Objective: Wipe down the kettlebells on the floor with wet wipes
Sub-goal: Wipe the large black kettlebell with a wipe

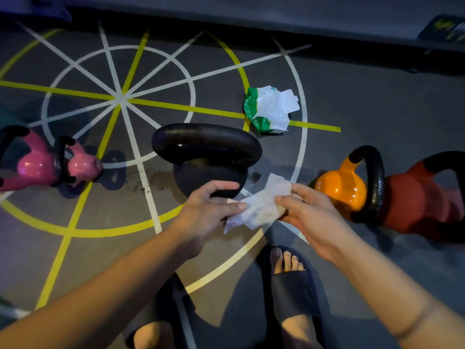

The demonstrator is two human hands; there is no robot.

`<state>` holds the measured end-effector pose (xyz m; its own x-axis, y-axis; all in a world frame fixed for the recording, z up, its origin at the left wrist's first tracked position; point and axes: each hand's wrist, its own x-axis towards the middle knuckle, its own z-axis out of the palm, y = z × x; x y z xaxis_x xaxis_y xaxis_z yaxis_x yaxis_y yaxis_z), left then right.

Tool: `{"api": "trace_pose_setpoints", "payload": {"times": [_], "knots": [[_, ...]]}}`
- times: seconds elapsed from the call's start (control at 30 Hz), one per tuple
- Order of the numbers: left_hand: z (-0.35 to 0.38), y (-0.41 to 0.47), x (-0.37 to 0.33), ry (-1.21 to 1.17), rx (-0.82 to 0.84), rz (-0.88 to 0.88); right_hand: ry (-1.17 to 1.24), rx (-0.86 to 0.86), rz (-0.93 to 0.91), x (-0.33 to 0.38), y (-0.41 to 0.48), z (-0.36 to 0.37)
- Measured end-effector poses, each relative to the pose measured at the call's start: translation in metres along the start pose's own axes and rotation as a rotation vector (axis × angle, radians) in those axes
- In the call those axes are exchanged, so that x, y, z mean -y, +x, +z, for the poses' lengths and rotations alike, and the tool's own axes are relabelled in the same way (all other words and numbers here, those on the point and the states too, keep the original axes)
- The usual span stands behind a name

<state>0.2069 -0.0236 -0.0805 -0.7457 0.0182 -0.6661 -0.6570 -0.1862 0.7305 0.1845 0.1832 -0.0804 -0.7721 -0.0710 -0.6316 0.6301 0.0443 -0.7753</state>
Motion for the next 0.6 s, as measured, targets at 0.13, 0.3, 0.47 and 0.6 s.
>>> {"api": "trace_pose_setpoints", "payload": {"times": [0.13,0.3,0.47,0.6], "knots": [[-0.009,0.009,-0.007,0.327,-0.061,0.263,-0.064,-0.046,-0.034,0.005,0.003,-0.003],[-0.013,0.015,-0.008,0.796,-0.132,0.453,-0.285,-0.051,-0.292,0.004,0.002,-0.003],[-0.014,0.015,-0.011,0.975,-0.174,0.589,-0.503,-0.143,-0.382,0.000,0.006,-0.004],[-0.014,0.013,-0.013,0.960,-0.172,0.746,-0.541,-0.123,-0.396,0.000,0.009,-0.002]]}}
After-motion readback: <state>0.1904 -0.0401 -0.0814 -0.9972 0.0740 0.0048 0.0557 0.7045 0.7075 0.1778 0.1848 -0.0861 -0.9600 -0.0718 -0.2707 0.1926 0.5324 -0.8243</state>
